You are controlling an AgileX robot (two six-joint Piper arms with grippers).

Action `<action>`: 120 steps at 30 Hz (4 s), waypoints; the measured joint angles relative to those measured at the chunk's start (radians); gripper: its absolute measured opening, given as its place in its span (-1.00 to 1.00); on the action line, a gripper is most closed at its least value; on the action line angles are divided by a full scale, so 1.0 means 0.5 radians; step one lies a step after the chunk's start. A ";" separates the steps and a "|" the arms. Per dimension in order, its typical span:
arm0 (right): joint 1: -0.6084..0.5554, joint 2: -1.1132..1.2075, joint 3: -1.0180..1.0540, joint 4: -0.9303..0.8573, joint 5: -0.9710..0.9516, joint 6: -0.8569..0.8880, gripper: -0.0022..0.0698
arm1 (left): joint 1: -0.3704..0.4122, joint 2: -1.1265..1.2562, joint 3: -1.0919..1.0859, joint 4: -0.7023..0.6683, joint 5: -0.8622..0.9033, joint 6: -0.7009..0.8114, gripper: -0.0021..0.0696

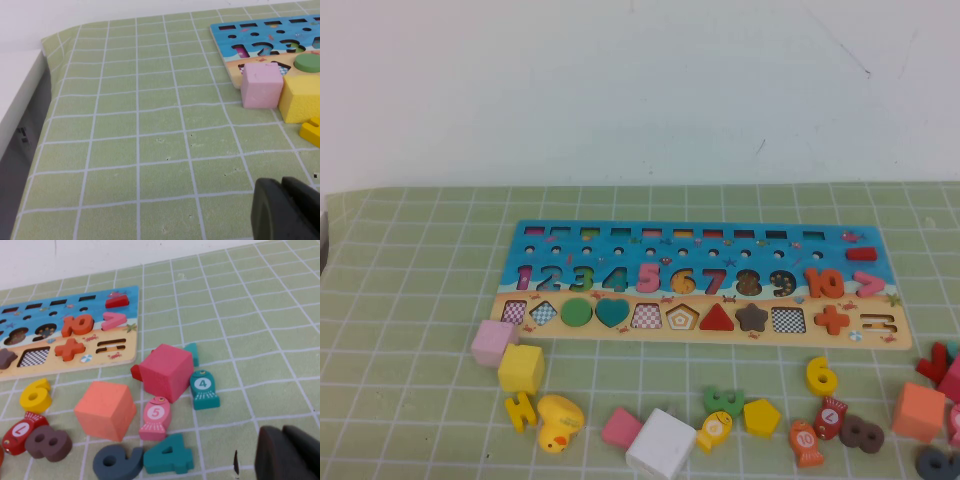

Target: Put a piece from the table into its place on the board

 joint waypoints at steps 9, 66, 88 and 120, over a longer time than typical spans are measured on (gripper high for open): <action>0.000 0.000 0.000 0.000 0.000 0.000 -0.95 | 0.000 0.000 0.000 0.000 0.000 0.000 -0.95; 0.000 0.000 0.000 0.015 -0.028 -0.021 -0.95 | 0.000 0.000 0.000 0.000 0.000 0.000 -0.95; 0.000 0.000 -0.005 0.044 -1.506 -0.022 -0.95 | 0.000 0.000 0.000 0.000 0.000 0.000 -0.95; 0.045 2.160 -2.058 0.466 0.728 -0.694 -0.94 | 0.000 0.000 0.000 0.000 0.000 0.000 -0.95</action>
